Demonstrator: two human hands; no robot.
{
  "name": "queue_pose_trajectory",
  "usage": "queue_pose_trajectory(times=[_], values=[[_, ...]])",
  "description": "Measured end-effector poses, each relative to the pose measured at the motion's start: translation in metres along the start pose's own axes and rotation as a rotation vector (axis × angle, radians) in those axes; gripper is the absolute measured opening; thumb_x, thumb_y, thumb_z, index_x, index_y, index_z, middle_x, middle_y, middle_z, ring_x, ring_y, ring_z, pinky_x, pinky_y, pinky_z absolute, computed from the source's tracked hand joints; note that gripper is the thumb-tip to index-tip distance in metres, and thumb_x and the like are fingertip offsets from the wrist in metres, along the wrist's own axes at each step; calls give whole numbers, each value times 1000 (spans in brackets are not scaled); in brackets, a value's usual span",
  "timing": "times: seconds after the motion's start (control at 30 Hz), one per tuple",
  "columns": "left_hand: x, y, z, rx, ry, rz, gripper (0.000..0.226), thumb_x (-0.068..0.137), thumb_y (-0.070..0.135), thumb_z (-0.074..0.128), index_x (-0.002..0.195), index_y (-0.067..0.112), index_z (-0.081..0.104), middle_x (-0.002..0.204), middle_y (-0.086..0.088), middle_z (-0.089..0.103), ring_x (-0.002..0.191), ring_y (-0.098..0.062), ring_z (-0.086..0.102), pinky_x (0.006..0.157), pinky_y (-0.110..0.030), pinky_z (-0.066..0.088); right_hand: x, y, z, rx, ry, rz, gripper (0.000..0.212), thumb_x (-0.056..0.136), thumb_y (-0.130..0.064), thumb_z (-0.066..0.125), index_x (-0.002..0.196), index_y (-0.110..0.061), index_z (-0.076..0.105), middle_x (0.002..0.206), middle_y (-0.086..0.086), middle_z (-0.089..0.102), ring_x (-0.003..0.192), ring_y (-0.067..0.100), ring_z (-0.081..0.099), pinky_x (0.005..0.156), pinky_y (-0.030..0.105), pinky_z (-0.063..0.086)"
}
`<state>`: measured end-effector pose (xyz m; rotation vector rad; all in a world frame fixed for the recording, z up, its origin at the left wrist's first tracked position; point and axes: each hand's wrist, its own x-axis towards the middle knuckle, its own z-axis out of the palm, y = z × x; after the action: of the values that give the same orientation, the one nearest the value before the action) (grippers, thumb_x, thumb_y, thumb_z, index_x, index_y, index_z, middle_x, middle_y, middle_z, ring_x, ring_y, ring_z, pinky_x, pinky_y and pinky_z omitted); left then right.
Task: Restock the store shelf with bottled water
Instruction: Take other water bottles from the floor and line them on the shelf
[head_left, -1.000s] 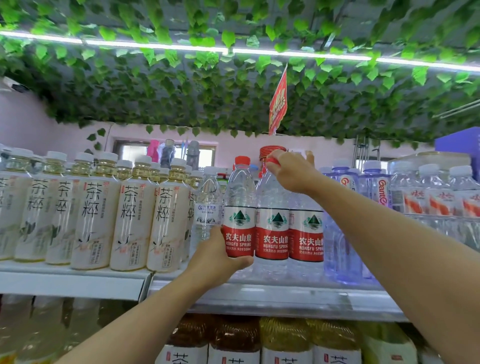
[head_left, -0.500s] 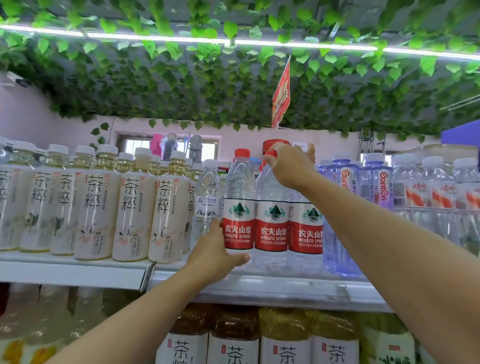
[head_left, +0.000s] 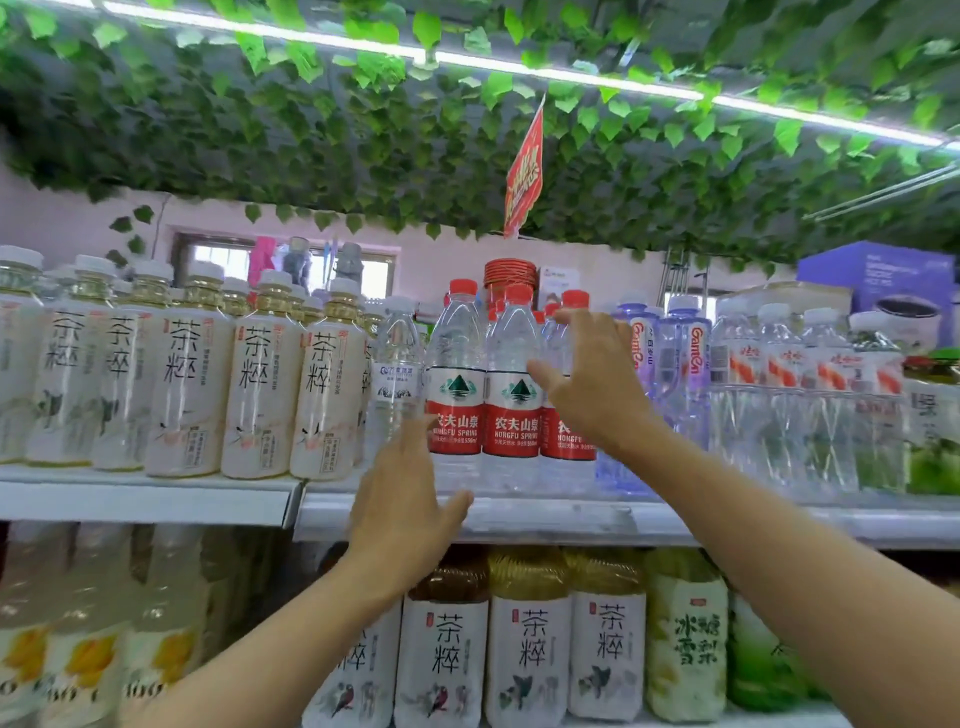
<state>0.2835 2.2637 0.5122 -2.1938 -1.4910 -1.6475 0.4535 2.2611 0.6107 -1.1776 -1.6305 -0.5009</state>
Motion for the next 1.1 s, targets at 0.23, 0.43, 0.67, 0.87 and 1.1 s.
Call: queue_pose_trajectory(times=[0.23, 0.43, 0.67, 0.87, 1.1], values=[[-81, -3, 39, -129, -254, -9, 61, 81, 28, 71, 131, 30, 37, 118, 12, 50, 108, -5, 49, 88, -23, 41, -126, 12, -2, -82, -235, 108, 49, 90, -29, 60, 133, -16, 41, 133, 3, 40, 126, 19, 28, 106, 27, 20], [-150, -11, 89, -151, -565, -103, 57, 82, 30, 69, 131, 24, 40, 122, 6, 53, 112, -15, 52, 94, -36, 47, -235, 48, 0, -142, -469, 303, 50, 90, -27, 59, 135, -15, 39, 136, 5, 35, 130, 21, 25, 105, 27, 22], [-244, -15, 140, -79, -857, -170, 56, 81, 29, 70, 129, 20, 42, 131, 0, 51, 116, -18, 52, 94, -33, 45, -368, 101, -8, -160, -752, 487, 56, 89, -28, 61, 136, -11, 37, 138, 9, 33, 127, 26, 32, 101, 31, 30], [-339, -13, 189, 14, -1002, -314, 55, 81, 28, 69, 129, 21, 42, 128, -1, 52, 110, -20, 53, 88, -32, 46, -478, 157, -31, -82, -1022, 623, 60, 94, -29, 56, 143, -13, 27, 147, 9, 24, 133, 26, 30, 104, 33, 32], [-461, -8, 250, 35, -1111, -512, 50, 80, 23, 70, 125, 14, 48, 125, -7, 55, 111, -25, 54, 87, -30, 43, -601, 220, -44, -1, -1182, 689, 55, 90, -22, 60, 138, -8, 39, 137, 14, 37, 129, 30, 37, 103, 33, 33]])
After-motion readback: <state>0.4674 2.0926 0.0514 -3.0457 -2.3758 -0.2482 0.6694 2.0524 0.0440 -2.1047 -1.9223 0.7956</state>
